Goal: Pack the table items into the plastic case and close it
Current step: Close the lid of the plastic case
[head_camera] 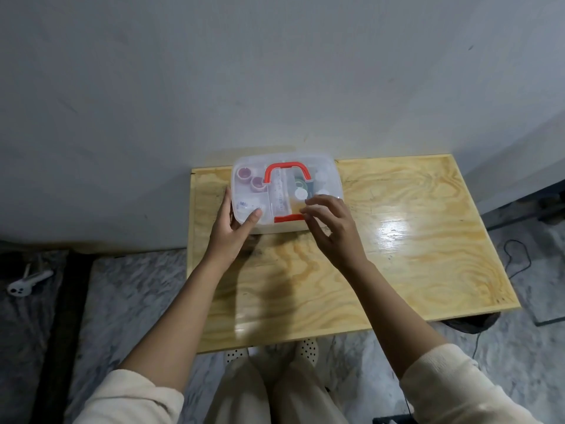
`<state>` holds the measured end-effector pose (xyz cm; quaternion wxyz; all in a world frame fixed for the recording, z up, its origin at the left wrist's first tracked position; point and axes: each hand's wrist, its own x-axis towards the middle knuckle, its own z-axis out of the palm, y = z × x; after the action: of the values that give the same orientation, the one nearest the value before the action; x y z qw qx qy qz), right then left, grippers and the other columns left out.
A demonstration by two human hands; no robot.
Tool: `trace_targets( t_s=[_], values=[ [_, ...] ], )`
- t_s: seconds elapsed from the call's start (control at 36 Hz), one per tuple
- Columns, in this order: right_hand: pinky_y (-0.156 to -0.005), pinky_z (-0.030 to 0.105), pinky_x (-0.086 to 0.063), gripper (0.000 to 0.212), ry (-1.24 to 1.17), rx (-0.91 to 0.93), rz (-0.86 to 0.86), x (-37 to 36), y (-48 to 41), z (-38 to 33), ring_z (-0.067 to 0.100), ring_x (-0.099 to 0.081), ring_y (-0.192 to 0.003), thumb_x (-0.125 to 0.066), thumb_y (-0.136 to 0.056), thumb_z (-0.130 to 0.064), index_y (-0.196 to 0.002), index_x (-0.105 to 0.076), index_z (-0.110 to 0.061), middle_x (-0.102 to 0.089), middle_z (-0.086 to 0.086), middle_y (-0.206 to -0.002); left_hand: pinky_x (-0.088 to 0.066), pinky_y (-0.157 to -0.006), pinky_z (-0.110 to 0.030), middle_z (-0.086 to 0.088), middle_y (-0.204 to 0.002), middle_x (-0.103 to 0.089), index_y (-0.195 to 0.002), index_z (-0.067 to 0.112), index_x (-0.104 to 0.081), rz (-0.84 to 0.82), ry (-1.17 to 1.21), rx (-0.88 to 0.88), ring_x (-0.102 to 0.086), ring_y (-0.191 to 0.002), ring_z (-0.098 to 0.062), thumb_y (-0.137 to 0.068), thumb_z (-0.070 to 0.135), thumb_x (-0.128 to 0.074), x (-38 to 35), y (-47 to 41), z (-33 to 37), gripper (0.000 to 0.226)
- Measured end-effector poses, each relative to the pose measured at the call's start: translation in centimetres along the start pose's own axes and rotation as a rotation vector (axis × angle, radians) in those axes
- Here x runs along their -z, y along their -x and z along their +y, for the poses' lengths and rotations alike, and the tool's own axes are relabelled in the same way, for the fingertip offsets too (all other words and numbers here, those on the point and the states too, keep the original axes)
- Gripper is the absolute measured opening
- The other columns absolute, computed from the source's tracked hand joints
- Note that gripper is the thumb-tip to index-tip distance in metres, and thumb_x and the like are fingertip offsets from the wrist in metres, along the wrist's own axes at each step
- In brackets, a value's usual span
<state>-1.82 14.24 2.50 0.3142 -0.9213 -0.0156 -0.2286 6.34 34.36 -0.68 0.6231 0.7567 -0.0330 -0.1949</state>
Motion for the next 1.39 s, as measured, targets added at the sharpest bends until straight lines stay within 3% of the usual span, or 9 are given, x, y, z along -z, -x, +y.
trace_targets(
  t_s=[0.36, 0.44, 0.58, 0.69, 0.83, 1.0, 1.14, 1.31, 1.39],
  values=[
    [-0.089, 0.037, -0.05, 0.022, 0.047, 0.045, -0.132, 0.3, 0.7, 0.9, 0.021, -0.051, -0.113, -0.052, -0.091, -0.026, -0.096, -0.066, -0.011, -0.062, 0.01, -0.112, -0.036, -0.113, -0.044, 0.013, -0.147, -0.045, -0.147, 0.037, -0.031, 0.016, 0.023, 0.004, -0.042, -0.136, -0.008, -0.071, 0.062, -0.07, -0.3, 0.2, 0.4, 0.09],
    [-0.09, 0.04, -0.05, 0.025, 0.109, 0.042, -0.119, 0.2, 0.1, 0.7, 0.025, -0.054, -0.111, -0.057, -0.088, -0.031, -0.107, -0.058, -0.015, -0.06, 0.011, -0.117, -0.036, -0.113, -0.045, 0.012, -0.147, -0.045, -0.148, 0.038, -0.03, 0.013, 0.031, 0.019, -0.042, -0.136, -0.009, -0.071, 0.063, -0.07, -0.4, 0.3, 0.6, 0.091],
    [-0.112, 0.04, -0.024, 0.059, 0.29, -0.02, -0.221, -0.6, -1.3, 0.9, 0.027, -0.041, -0.132, -0.064, -0.081, -0.045, -0.131, -0.045, -0.022, -0.048, 0.007, -0.14, -0.035, -0.114, -0.046, 0.01, -0.15, -0.042, -0.149, 0.037, -0.027, -0.007, 0.025, 0.037, -0.04, -0.138, -0.012, -0.069, 0.069, -0.07, -0.4, -0.2, 0.9, 0.096],
    [-0.115, 0.04, -0.016, 0.066, 0.362, -0.047, -0.242, -0.6, -1.5, 1.1, 0.024, -0.033, -0.138, -0.06, -0.082, -0.051, -0.137, -0.039, -0.023, -0.041, 0.006, -0.146, -0.035, -0.114, -0.046, 0.011, -0.148, -0.044, -0.149, 0.038, -0.027, -0.023, 0.019, 0.049, -0.042, -0.137, -0.012, -0.069, 0.067, -0.068, -0.7, -0.4, 1.3, 0.095],
    [-0.114, 0.038, -0.016, 0.064, 0.378, -0.06, -0.22, -0.2, -1.7, 1.7, 0.024, -0.035, -0.137, -0.064, -0.08, -0.048, -0.135, -0.042, -0.023, -0.043, 0.005, -0.145, -0.029, -0.117, -0.044, 0.012, -0.154, -0.035, -0.152, 0.037, -0.018, -0.037, 0.014, 0.045, -0.034, -0.142, -0.011, -0.07, 0.065, -0.065, -1.7, -0.5, 1.9, 0.098],
    [-0.113, 0.039, -0.018, 0.059, 0.394, -0.083, -0.174, -0.1, -1.9, 1.7, 0.026, -0.037, -0.136, -0.067, -0.082, -0.032, -0.134, -0.044, -0.019, -0.047, 0.008, -0.141, -0.037, -0.112, -0.047, 0.009, -0.148, -0.042, -0.149, 0.036, -0.025, -0.043, -0.008, 0.034, -0.041, -0.136, -0.015, -0.075, 0.058, -0.065, -2.5, -1.3, 2.6, 0.087],
    [-0.113, 0.04, -0.021, 0.061, 0.39, -0.093, -0.205, 0.5, -2.5, 1.9, 0.026, -0.038, -0.135, -0.067, -0.081, -0.038, -0.134, -0.044, -0.019, -0.047, 0.007, -0.141, -0.038, -0.111, -0.044, 0.007, -0.147, -0.043, -0.151, 0.03, -0.024, -0.045, -0.066, 0.005, -0.042, -0.135, -0.016, -0.091, 0.036, -0.062, -2.7, -1.8, 3.2, 0.071],
    [-0.11, 0.046, -0.03, 0.069, 0.409, -0.172, -0.193, 1.8, -2.2, 2.9, 0.031, -0.032, -0.137, -0.068, -0.077, -0.043, -0.137, -0.041, -0.022, -0.04, 0.01, -0.145, -0.034, -0.114, -0.045, 0.007, -0.155, -0.033, -0.153, 0.034, -0.014, -0.015, -0.097, 0.0, -0.034, -0.141, -0.015, -0.088, 0.045, -0.063, -4.3, -1.5, 3.0, 0.082],
    [-0.108, 0.047, -0.033, 0.071, 0.413, -0.209, -0.178, 2.6, -2.1, 3.8, 0.031, -0.032, -0.137, -0.07, -0.076, -0.044, -0.137, -0.041, -0.024, -0.04, 0.01, -0.145, -0.028, -0.117, -0.037, 0.007, -0.159, -0.026, -0.155, 0.031, -0.009, -0.013, -0.092, -0.019, -0.027, -0.144, -0.013, -0.091, 0.037, -0.062, -5.4, -1.6, 3.1, 0.083]
  ],
)
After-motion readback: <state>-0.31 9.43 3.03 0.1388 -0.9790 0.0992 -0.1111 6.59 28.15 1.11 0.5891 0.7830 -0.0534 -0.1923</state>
